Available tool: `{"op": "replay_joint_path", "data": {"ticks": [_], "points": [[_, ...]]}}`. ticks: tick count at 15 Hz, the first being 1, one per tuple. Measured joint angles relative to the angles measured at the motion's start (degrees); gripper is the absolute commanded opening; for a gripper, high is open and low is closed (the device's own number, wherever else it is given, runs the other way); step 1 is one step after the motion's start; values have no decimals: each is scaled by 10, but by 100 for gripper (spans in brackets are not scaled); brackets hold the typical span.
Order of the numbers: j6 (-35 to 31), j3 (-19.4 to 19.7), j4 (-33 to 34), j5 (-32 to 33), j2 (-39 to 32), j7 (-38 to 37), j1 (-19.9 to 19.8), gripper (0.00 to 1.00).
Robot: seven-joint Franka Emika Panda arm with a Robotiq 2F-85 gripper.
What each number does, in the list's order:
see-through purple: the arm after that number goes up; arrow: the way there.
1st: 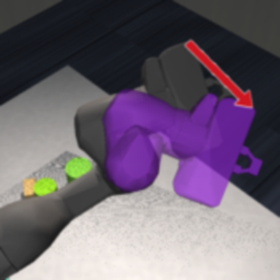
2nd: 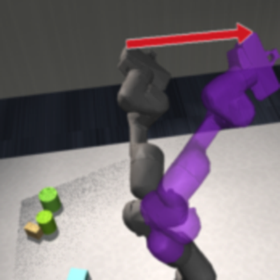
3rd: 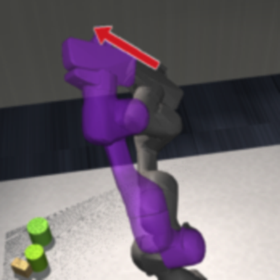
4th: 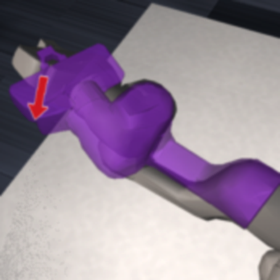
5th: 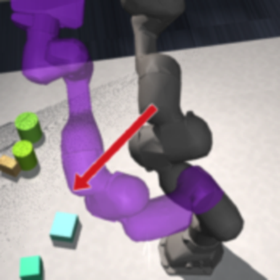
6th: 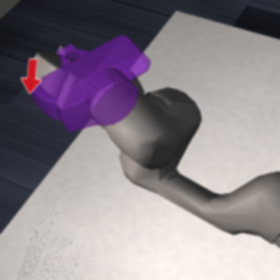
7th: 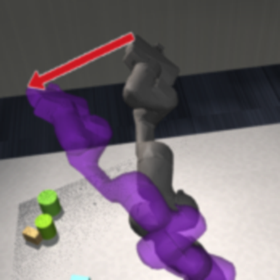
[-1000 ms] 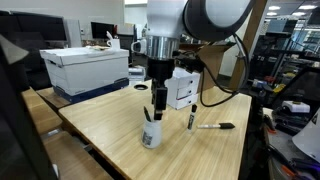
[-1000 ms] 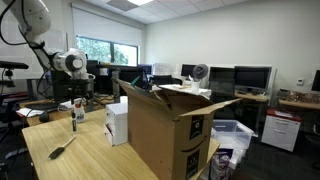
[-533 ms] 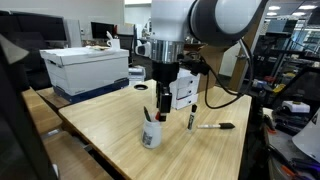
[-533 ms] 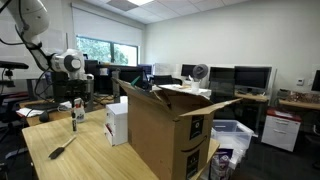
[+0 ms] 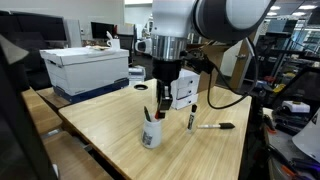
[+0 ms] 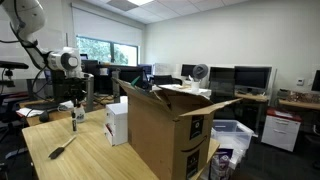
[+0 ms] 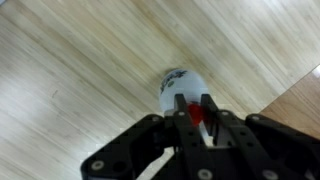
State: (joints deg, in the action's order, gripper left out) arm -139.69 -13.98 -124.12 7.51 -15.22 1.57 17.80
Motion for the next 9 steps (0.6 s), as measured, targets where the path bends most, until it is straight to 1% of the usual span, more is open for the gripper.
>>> {"op": "replay_joint_path", "data": {"ticks": [6, 9], "points": [[2, 0, 0, 0, 3, -4, 4, 8], [13, 0, 2, 1, 10, -11, 4, 8]]}}
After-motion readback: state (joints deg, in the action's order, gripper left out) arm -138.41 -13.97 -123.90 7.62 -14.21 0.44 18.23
